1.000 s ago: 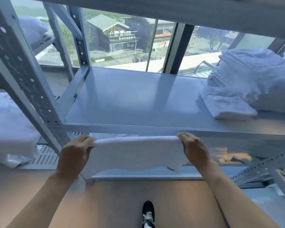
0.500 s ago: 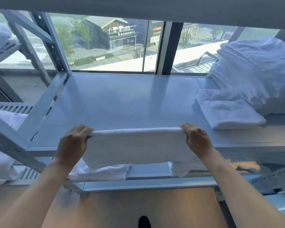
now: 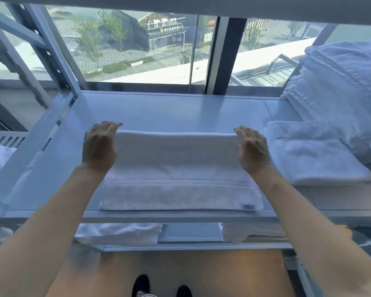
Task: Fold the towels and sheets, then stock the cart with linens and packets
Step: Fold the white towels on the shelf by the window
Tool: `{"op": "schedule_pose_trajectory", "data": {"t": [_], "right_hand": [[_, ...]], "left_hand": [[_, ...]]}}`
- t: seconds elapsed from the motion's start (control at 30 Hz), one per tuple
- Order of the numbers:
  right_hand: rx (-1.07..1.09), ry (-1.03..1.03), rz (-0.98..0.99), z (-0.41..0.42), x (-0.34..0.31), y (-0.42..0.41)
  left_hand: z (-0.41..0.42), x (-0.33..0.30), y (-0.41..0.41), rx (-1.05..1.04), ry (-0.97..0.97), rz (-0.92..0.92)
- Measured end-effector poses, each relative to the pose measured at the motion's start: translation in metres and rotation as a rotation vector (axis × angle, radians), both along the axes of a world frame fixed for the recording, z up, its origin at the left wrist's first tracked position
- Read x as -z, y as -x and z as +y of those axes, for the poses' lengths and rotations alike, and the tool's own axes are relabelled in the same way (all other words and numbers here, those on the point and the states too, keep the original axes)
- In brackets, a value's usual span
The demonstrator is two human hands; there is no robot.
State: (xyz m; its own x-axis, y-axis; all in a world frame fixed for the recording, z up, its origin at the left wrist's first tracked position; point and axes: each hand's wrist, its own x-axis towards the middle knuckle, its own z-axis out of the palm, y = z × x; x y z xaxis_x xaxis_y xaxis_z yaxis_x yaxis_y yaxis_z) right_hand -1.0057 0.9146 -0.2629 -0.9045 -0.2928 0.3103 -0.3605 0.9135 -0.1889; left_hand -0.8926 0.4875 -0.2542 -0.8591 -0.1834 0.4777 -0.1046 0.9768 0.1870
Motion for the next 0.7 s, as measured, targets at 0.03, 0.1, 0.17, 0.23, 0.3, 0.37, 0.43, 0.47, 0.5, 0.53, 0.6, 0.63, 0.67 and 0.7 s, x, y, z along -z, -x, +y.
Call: {"op": "schedule_pose_trajectory", "data": {"t": [0.03,0.1,0.17,0.23,0.3,0.37,0.43,0.47,0.5,0.53,0.6,0.63,0.67,0.7], "right_hand": [[-0.024,-0.002,-0.023,-0.002,0.005,-0.004],[-0.124,0.016,-0.092,-0.008,0.019,-0.020],[-0.250,0.058,-0.190,-0.015,0.033,-0.045],[-0.362,0.067,-0.252,-0.022,0.046,-0.068],[-0.416,0.043,-0.267,-0.029,0.058,-0.086],[-0.432,-0.028,-0.296,-0.031,0.066,-0.101],[-0.456,-0.093,-0.303,-0.028,0.072,-0.114],[-0.472,-0.119,-0.292,-0.026,0.074,-0.121],[-0.487,-0.146,-0.277,-0.022,0.075,-0.128],[-0.499,-0.173,-0.259,-0.019,0.077,-0.134],[-0.514,-0.227,-0.234,-0.013,0.081,-0.146],[-0.522,-0.239,-0.232,-0.011,0.082,-0.150],[-0.532,-0.231,-0.235,-0.008,0.082,-0.154],[-0.543,-0.204,-0.243,-0.005,0.082,-0.156]], "left_hand": [[0.007,0.002,0.002,0.004,-0.016,-0.001],[0.028,0.012,-0.002,0.068,-0.050,-0.007],[0.056,0.029,-0.013,0.207,-0.120,-0.065],[0.085,0.047,-0.030,0.354,-0.155,-0.187],[0.107,0.068,-0.051,0.412,-0.117,-0.324],[0.120,0.086,-0.073,0.381,-0.034,-0.426],[0.124,0.098,-0.094,0.368,0.013,-0.429],[0.125,0.101,-0.103,0.370,0.027,-0.418],[0.126,0.103,-0.112,0.373,0.042,-0.410],[0.127,0.104,-0.119,0.373,0.055,-0.401],[0.132,0.104,-0.132,0.357,0.052,-0.381],[0.134,0.104,-0.137,0.353,0.039,-0.356],[0.135,0.102,-0.142,0.353,0.029,-0.320],[0.134,0.100,-0.145,0.355,0.018,-0.285]]}}
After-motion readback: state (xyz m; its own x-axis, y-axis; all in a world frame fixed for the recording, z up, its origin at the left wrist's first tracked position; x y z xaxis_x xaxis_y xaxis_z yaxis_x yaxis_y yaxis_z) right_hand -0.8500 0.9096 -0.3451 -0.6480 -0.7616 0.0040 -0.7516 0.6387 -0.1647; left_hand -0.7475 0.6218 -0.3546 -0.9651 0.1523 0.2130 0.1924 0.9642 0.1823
